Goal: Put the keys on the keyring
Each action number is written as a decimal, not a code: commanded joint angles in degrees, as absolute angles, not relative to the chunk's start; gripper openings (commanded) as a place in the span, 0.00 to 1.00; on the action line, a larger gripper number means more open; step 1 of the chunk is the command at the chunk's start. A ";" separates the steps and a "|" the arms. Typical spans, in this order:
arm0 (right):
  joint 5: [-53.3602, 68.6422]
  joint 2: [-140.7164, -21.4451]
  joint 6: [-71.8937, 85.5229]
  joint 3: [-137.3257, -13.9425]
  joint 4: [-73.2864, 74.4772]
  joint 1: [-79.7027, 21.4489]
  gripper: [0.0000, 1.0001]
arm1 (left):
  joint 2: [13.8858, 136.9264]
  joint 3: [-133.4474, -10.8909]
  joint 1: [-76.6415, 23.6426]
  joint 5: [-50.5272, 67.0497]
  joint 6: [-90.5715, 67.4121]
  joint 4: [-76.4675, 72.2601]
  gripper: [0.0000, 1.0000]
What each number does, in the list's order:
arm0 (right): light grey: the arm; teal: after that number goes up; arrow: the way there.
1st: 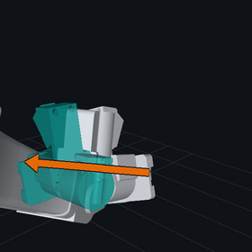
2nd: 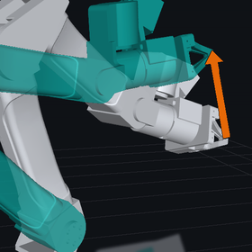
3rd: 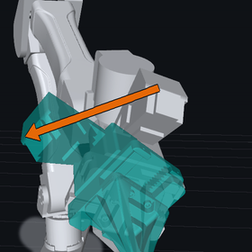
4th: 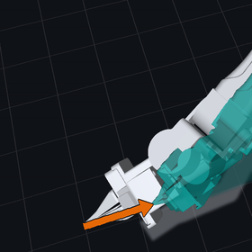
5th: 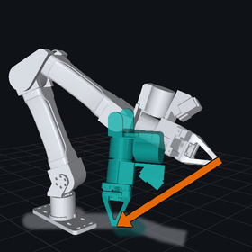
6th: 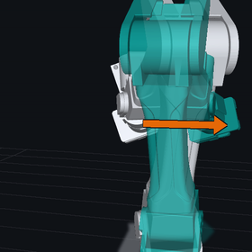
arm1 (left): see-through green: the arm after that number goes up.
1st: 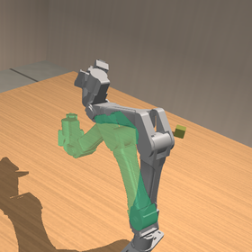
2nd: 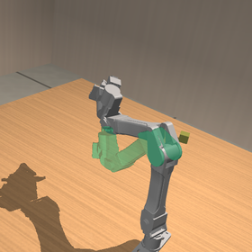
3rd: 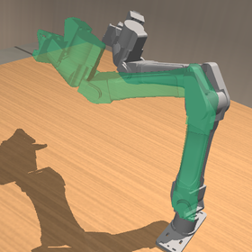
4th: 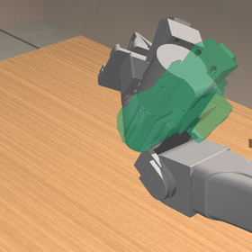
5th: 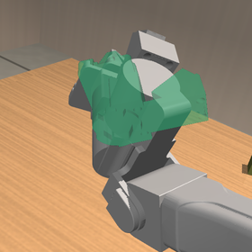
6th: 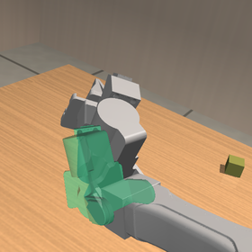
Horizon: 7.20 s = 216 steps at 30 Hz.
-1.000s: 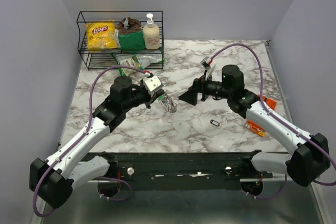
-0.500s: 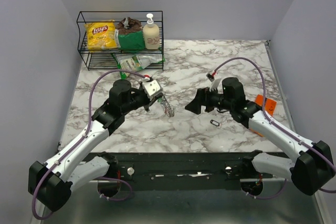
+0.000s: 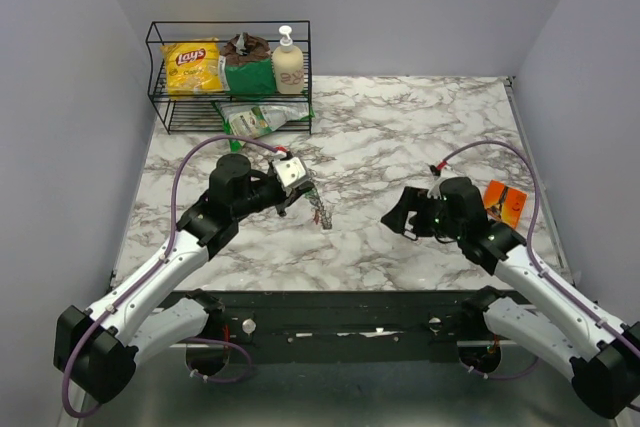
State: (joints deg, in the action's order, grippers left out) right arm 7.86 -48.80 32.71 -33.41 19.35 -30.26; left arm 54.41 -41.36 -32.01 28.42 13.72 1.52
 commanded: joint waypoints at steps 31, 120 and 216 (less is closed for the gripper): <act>6.24 -57.21 43.24 -24.26 24.00 -14.85 0.65 | 54.84 -41.48 -32.52 32.34 11.69 -2.73 0.00; 6.94 -59.59 37.70 -27.87 20.39 -11.25 0.42 | 54.49 -41.05 -32.52 31.73 13.54 -1.49 0.00; 35.51 -63.89 19.79 -52.46 20.29 -19.77 0.01 | 55.72 -43.77 -35.15 36.74 16.78 2.99 0.00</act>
State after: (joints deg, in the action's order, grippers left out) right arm 32.25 -62.78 25.71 -48.14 16.95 -16.23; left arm 55.83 -41.50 -34.26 34.61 14.70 2.15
